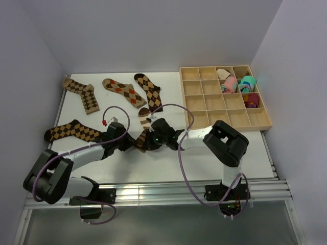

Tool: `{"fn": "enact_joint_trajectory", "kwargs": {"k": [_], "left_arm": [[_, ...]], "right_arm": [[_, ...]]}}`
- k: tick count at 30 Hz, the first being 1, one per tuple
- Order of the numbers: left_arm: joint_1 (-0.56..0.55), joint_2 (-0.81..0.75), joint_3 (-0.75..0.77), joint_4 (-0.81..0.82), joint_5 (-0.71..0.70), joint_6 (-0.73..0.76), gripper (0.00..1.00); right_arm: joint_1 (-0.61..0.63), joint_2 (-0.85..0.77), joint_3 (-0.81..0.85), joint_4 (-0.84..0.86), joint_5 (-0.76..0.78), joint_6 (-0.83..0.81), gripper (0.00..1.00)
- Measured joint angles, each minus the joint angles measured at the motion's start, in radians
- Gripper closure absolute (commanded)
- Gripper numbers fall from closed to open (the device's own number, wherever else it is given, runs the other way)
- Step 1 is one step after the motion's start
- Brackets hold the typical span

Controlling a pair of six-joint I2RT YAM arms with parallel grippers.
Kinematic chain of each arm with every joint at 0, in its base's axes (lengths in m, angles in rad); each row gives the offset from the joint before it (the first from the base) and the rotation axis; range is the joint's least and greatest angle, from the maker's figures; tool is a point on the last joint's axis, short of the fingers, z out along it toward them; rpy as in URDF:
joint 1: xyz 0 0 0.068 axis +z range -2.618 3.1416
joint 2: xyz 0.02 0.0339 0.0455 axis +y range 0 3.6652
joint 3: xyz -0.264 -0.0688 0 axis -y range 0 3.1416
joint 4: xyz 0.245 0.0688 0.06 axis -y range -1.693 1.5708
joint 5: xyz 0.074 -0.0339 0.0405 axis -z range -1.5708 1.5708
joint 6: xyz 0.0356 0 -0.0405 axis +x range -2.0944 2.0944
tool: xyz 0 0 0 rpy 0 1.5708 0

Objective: Roll the socks
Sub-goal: Roll the sock at the center of the board.

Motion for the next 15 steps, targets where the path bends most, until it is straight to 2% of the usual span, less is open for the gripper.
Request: {"fn": "enact_joint_trajectory", "kwargs": {"k": [1,4,9,15], "left_arm": [[0.0,-0.009,-0.004,-0.003,-0.005,-0.008,0.51],[0.0,-0.061,-0.032,-0.003,-0.032,-0.04,0.37],[0.0,-0.14,-0.092,0.019,-0.051,-0.077,0.36],[0.0,-0.153,-0.128,0.079,-0.04,-0.076,0.37]], "right_arm": [[-0.012,0.002,-0.011,0.018,-0.02,0.017,1.0],[-0.056,0.015,-0.049,0.089,-0.104,0.083,1.0],[-0.109,0.056,-0.071,0.169,-0.221,0.164,1.0],[-0.15,0.105,-0.074,0.237,-0.332,0.241,1.0]]}}
